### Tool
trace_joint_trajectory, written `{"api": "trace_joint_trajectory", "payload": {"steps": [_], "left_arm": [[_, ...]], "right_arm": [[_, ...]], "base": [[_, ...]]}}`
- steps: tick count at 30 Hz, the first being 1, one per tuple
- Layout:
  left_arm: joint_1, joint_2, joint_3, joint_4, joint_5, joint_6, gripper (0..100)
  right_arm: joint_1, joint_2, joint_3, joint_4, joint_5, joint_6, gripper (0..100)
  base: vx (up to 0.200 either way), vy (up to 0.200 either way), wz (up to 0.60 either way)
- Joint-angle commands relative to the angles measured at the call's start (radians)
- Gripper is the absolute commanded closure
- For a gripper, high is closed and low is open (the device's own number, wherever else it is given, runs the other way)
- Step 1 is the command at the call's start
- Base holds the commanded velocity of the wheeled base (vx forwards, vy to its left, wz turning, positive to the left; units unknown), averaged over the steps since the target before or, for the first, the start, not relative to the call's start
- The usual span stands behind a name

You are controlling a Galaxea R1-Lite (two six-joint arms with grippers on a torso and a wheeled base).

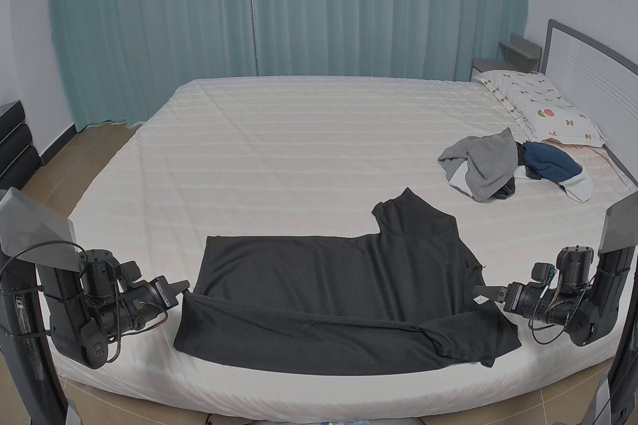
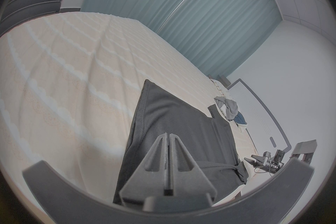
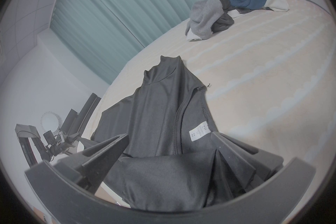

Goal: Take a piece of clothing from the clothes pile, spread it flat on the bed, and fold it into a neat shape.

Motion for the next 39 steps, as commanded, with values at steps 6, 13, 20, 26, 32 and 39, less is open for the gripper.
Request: {"api": "trace_joint_trajectory", "payload": {"steps": [6, 13, 20, 26, 32, 39], "left_arm": [[0.0, 0.006, 0.002, -0.014, -0.003, 0.0, 100], [0.0, 0.006, 0.002, -0.014, -0.003, 0.0, 100], [0.0, 0.006, 0.0, -0.014, -0.003, 0.0, 100], [0.0, 0.007, -0.002, -0.014, -0.003, 0.0, 100], [0.0, 0.007, -0.003, -0.014, -0.003, 0.0, 100], [0.002, 0.009, -0.005, -0.014, -0.003, 0.0, 100]], "right_arm": [[-0.01, 0.185, -0.008, -0.107, 0.09, 0.004, 0], [-0.039, 0.191, -0.043, -0.107, 0.113, 0.018, 0], [-0.048, 0.143, -0.057, -0.107, 0.119, 0.059, 0], [-0.047, 0.13, -0.063, -0.107, 0.121, 0.058, 0], [-0.047, 0.16, -0.097, -0.107, 0.119, 0.056, 0], [-0.05, 0.177, -0.109, -0.107, 0.124, 0.056, 0]], "base": [[0.0, 0.0, 0.0], [0.0, 0.0, 0.0], [0.0, 0.0, 0.0], [0.0, 0.0, 0.0], [0.0, 0.0, 0.0], [0.0, 0.0, 0.0]]}}
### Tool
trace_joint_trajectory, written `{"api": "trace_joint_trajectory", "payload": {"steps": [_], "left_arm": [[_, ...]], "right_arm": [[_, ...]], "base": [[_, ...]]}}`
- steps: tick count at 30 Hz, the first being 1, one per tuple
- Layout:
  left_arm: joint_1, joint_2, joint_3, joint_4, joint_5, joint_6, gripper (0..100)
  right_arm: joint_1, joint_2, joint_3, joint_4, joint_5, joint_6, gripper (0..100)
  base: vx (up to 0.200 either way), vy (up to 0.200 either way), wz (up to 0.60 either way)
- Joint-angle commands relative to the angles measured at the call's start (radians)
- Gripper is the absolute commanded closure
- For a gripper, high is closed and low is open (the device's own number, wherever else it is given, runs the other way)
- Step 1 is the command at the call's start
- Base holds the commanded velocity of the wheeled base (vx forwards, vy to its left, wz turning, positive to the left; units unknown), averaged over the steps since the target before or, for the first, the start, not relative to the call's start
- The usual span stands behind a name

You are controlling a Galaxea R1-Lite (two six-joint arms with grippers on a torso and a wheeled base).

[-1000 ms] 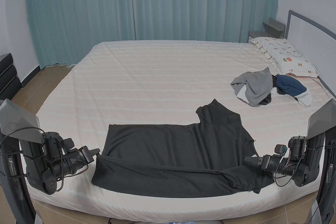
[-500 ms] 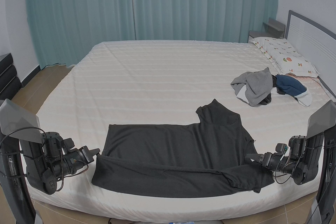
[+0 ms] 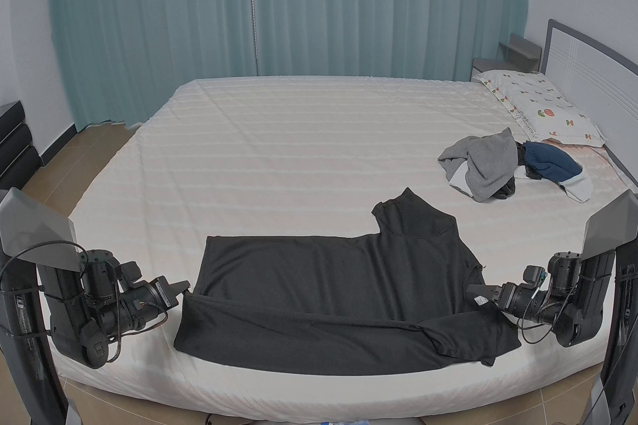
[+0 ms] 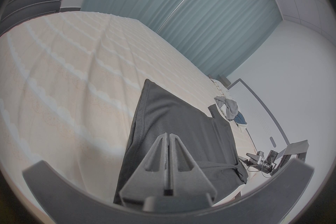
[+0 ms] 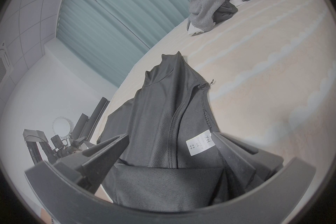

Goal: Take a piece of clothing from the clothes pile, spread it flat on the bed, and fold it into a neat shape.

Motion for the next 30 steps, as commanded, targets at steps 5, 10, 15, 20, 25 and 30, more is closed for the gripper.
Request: {"api": "trace_joint_trajectory", "payload": {"steps": [5, 10, 15, 20, 25, 30], "left_arm": [[0.001, 0.003, -0.001, -0.013, 0.0, 0.0, 100], [0.001, 0.003, -0.001, -0.013, 0.0, 0.0, 100], [0.001, 0.003, -0.001, -0.013, 0.0, 0.0, 100], [0.001, 0.003, -0.001, -0.013, 0.0, 0.0, 100], [0.001, 0.003, -0.001, -0.013, 0.0, 0.0, 100], [0.001, 0.003, -0.001, -0.013, 0.0, 0.0, 100]], "right_arm": [[-0.01, 0.025, 0.017, -0.014, 0.044, -0.014, 0], [-0.036, 0.025, 0.044, -0.014, 0.068, -0.016, 0], [-0.082, 0.027, 0.056, -0.014, 0.101, -0.027, 0], [-0.097, 0.031, 0.056, -0.015, 0.108, -0.047, 0], [-0.083, 0.016, 0.062, -0.014, 0.11, -0.048, 0], [-0.076, 0.027, 0.068, -0.014, 0.111, -0.048, 0]], "base": [[0.0, 0.0, 0.0], [0.0, 0.0, 0.0], [0.0, 0.0, 0.0], [0.0, 0.0, 0.0], [0.0, 0.0, 0.0], [0.0, 0.0, 0.0]]}}
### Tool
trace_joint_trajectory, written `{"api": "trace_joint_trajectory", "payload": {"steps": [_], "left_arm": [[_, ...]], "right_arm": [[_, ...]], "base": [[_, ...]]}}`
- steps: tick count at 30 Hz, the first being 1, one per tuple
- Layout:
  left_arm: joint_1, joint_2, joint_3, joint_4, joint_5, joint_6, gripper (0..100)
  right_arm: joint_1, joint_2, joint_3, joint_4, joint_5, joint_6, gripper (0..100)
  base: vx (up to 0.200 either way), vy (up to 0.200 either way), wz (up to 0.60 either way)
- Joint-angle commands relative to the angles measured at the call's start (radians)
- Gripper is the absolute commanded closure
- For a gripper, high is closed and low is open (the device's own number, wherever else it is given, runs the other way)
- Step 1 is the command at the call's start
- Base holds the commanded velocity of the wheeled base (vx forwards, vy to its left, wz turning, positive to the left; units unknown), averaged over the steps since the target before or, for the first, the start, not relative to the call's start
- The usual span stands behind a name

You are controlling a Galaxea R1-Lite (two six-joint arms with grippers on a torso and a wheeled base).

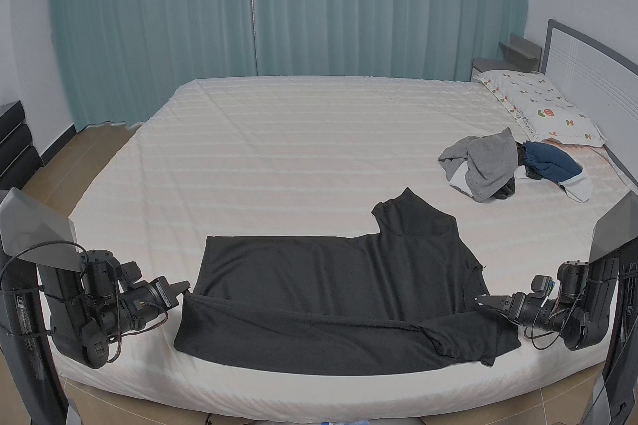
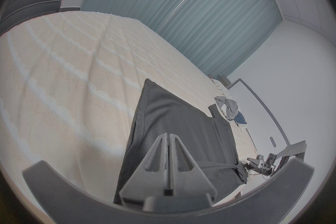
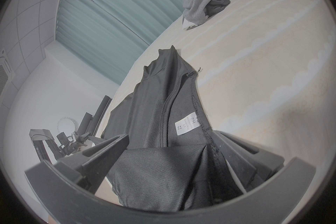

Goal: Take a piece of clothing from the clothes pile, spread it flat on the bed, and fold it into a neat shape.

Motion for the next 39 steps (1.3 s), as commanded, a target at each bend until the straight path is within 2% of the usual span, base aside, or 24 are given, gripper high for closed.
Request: {"api": "trace_joint_trajectory", "payload": {"steps": [1, 4, 5, 16, 32, 39], "left_arm": [[0.0, 0.001, 0.0, -0.013, 0.0, 0.0, 100], [0.0, 0.001, 0.0, -0.013, 0.0, 0.0, 100], [0.0, 0.001, 0.0, -0.013, 0.0, 0.0, 100], [0.0, 0.0, 0.001, -0.013, 0.003, 0.001, 100], [0.0, -0.003, 0.007, -0.013, 0.007, 0.023, 100], [0.013, -0.091, 0.043, -0.013, 0.026, 0.024, 100]], "right_arm": [[0.004, 0.004, 0.006, -0.013, 0.001, 0.0, 0], [0.006, 0.012, 0.009, -0.013, 0.001, -0.009, 0], [0.004, 0.012, 0.006, -0.013, 0.001, -0.011, 100], [-0.013, 0.009, 0.012, -0.013, -0.008, -0.046, 100], [-0.076, -0.083, 0.061, -0.015, -0.003, -0.032, 100], [-0.071, -0.151, 0.09, -0.013, -0.002, -0.023, 100]], "base": [[0.0, 0.0, 0.0], [0.0, 0.0, 0.0], [0.0, 0.0, 0.0], [0.0, 0.0, 0.0], [0.0, 0.0, 0.0], [0.0, 0.0, 0.0]]}}
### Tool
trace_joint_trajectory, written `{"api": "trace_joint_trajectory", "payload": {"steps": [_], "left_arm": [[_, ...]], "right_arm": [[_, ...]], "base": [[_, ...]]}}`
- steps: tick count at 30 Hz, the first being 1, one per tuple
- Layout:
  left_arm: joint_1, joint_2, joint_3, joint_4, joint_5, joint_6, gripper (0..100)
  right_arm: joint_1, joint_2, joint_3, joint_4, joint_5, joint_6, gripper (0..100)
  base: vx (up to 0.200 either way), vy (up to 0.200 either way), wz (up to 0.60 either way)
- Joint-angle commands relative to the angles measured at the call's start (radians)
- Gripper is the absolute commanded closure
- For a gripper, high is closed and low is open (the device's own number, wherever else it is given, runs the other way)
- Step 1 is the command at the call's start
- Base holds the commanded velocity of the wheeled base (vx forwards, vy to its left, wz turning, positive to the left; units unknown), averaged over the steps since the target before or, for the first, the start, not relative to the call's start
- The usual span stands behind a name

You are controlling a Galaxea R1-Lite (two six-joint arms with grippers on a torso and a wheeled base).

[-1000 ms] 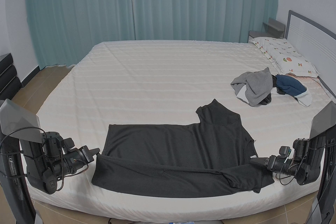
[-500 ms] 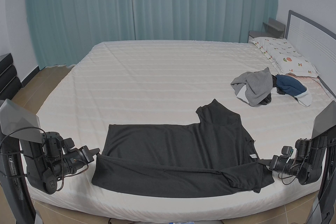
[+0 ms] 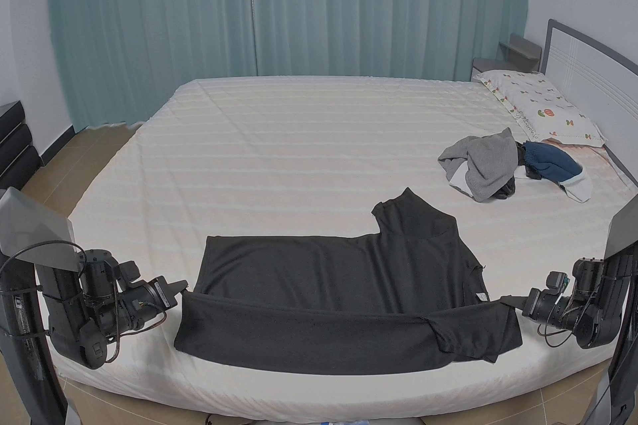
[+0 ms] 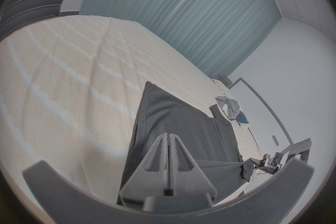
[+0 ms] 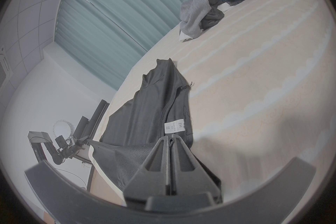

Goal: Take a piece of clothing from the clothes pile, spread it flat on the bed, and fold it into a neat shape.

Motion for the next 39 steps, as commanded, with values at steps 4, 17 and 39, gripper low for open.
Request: {"api": "trace_joint_trajectory", "payload": {"steps": [4, 17, 39], "left_arm": [[0.003, -0.086, 0.064, -0.015, 0.006, 0.034, 100], [0.016, -0.173, 0.162, -0.015, 0.052, 0.08, 100], [0.036, -0.365, 0.216, 0.22, 0.036, 0.105, 100]], "right_arm": [[0.007, -0.095, 0.026, -0.013, -0.001, 0.017, 100], [0.01, -0.262, 0.142, -0.013, 0.0, 0.034, 100], [0.002, -0.446, 0.213, 0.142, -0.013, 0.034, 100]], "base": [[0.0, 0.0, 0.0], [0.0, 0.0, 0.0], [0.0, 0.0, 0.0]]}}
